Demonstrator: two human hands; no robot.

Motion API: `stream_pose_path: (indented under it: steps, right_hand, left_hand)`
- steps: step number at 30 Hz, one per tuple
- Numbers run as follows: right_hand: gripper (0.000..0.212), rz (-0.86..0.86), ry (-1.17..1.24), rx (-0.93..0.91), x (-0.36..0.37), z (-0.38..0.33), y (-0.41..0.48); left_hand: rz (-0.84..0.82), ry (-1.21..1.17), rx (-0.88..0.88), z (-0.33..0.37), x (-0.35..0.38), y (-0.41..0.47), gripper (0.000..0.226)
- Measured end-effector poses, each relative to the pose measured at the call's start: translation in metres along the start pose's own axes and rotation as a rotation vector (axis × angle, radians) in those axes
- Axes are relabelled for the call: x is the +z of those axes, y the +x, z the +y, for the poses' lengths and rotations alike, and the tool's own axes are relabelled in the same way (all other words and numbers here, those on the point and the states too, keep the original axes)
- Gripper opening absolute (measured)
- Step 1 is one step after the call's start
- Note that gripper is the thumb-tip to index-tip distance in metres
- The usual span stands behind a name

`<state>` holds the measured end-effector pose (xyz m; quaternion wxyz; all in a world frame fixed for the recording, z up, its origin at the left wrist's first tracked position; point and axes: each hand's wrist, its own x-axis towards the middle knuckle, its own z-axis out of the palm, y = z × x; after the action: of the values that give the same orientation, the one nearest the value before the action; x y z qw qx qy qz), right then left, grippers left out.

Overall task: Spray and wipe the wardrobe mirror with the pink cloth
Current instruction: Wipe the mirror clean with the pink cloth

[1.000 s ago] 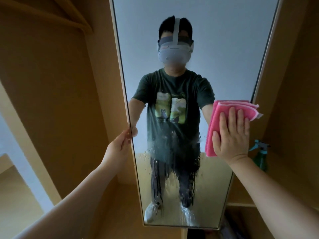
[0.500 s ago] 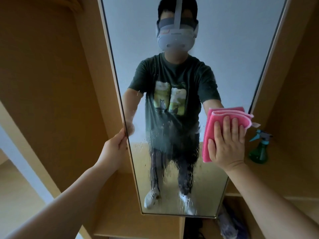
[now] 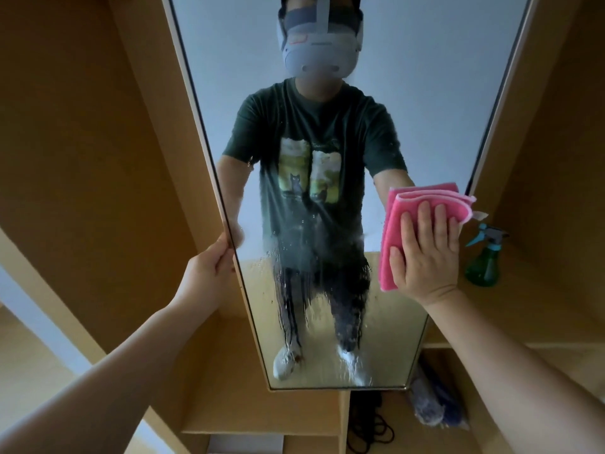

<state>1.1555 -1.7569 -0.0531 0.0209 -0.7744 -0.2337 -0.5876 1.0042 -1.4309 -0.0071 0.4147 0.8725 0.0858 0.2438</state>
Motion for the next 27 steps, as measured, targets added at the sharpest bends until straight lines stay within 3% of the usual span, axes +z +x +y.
stream_pose_path:
  steps: [9,21,27]
  right_hand:
    - [0.063,0.052,0.01,0.007,0.005,-0.001,-0.004]
    - [0.061,0.065,-0.009,0.03,0.004,-0.001,-0.002]
    - [0.063,0.084,-0.038,0.045,0.004,-0.003,-0.001]
  left_hand:
    - [0.099,-0.002,0.062,-0.009,0.013,-0.003,0.038]
    - [0.373,-0.04,0.231,-0.032,0.049,-0.007,0.026]
    - [0.458,-0.211,0.348,-0.049,0.078,-0.012,0.027]
